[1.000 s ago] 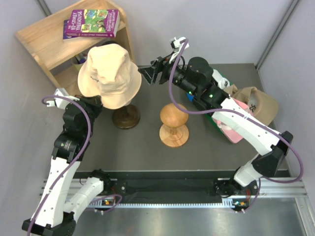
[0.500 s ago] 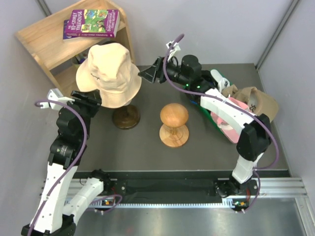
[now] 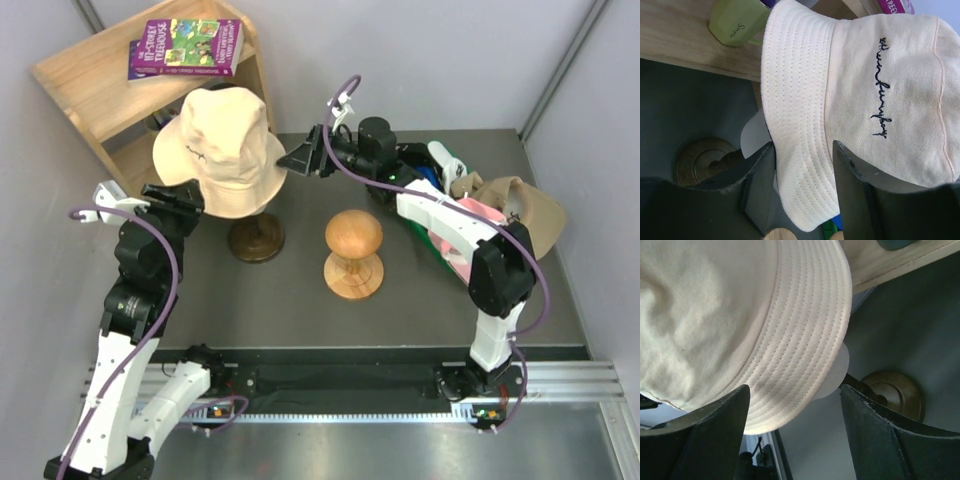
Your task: Stack the hats
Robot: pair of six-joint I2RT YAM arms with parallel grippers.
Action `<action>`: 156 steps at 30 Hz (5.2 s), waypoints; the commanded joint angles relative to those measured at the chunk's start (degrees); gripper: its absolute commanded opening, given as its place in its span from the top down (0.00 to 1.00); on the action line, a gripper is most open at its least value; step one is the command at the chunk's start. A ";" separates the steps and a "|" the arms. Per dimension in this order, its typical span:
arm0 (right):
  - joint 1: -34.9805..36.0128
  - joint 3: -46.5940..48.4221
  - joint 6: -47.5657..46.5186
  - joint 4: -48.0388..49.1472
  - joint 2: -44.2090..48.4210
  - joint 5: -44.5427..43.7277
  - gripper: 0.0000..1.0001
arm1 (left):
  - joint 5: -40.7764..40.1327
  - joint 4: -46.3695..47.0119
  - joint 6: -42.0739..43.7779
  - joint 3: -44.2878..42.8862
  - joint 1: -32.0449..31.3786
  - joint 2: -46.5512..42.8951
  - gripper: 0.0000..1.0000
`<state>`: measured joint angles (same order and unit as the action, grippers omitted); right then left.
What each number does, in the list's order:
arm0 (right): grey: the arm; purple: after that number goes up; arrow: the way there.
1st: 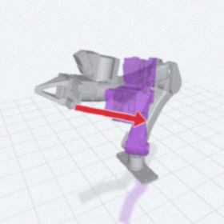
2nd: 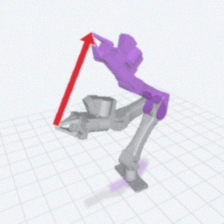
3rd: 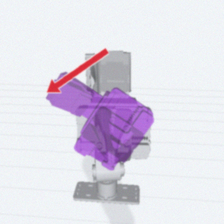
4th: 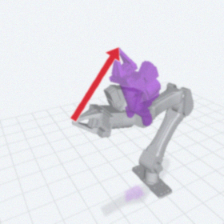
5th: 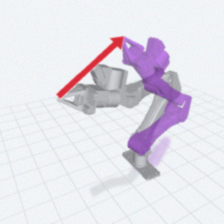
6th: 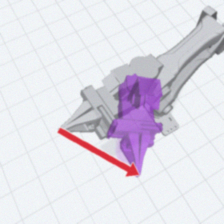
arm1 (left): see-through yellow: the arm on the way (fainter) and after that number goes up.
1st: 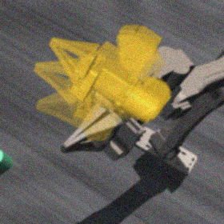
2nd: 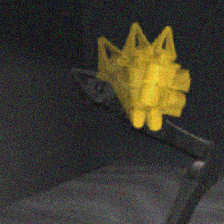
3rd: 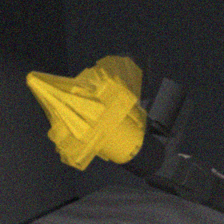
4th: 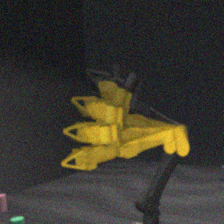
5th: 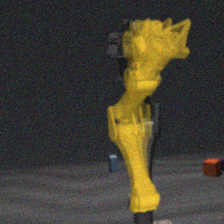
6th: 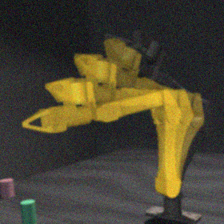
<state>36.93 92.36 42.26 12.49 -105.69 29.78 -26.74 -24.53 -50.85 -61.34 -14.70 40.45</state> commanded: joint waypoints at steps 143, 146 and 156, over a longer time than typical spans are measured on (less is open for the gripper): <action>-47.48 -40.41 -8.24 -27.70 40.12 -25.12 0.63 | 11.46 -0.60 27.29 18.90 -22.89 11.75 0.22; -47.47 -39.62 -9.82 -28.04 39.77 -24.07 0.87 | 10.05 0.01 28.35 15.74 -26.68 14.57 0.22; -47.47 -34.53 -15.54 -34.02 46.27 -23.98 1.00 | 4.15 2.38 31.33 3.26 -37.50 22.13 0.20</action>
<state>-10.00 52.69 29.58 -20.91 -64.77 4.89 -18.98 -27.24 -21.67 -52.21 -49.12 60.42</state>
